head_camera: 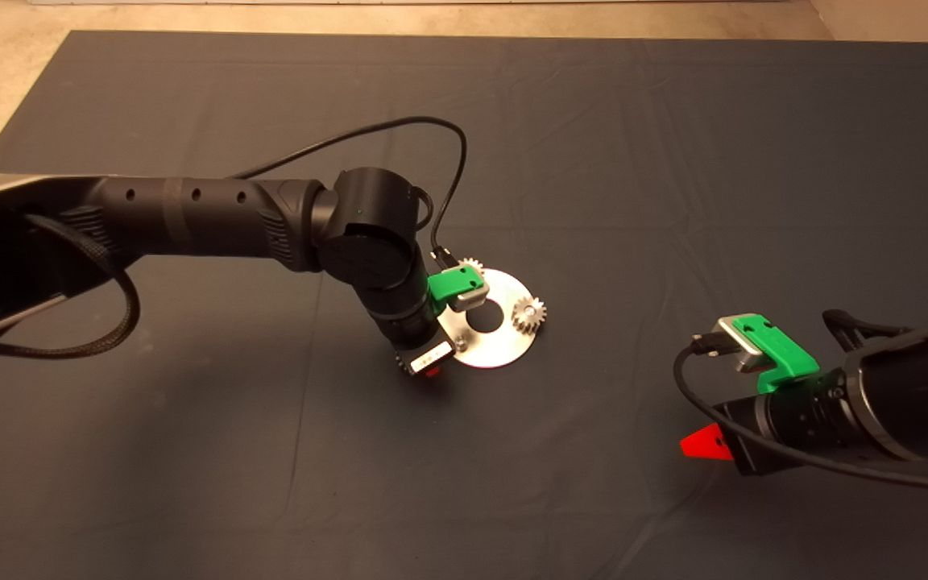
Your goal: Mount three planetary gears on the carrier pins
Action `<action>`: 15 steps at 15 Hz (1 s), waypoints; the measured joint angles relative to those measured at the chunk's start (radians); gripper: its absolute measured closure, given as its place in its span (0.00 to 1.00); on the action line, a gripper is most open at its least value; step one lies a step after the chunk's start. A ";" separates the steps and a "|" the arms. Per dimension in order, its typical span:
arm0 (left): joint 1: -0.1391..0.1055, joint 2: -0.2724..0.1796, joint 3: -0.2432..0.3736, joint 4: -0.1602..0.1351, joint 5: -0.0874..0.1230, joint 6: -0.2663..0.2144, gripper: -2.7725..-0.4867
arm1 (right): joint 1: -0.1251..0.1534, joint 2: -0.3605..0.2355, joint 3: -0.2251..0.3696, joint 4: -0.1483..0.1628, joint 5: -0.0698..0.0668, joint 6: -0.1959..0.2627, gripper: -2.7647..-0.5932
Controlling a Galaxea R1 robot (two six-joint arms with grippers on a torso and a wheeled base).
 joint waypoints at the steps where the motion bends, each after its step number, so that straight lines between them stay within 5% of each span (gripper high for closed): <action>1: 0.000 0.000 0.000 0.000 -0.001 0.000 0.57 | 0.000 0.000 0.000 0.000 0.000 0.000 0.53; 15: 0.027 -0.031 0.001 0.000 -0.039 0.000 0.57 | 0.000 0.000 0.000 0.001 0.000 0.000 0.53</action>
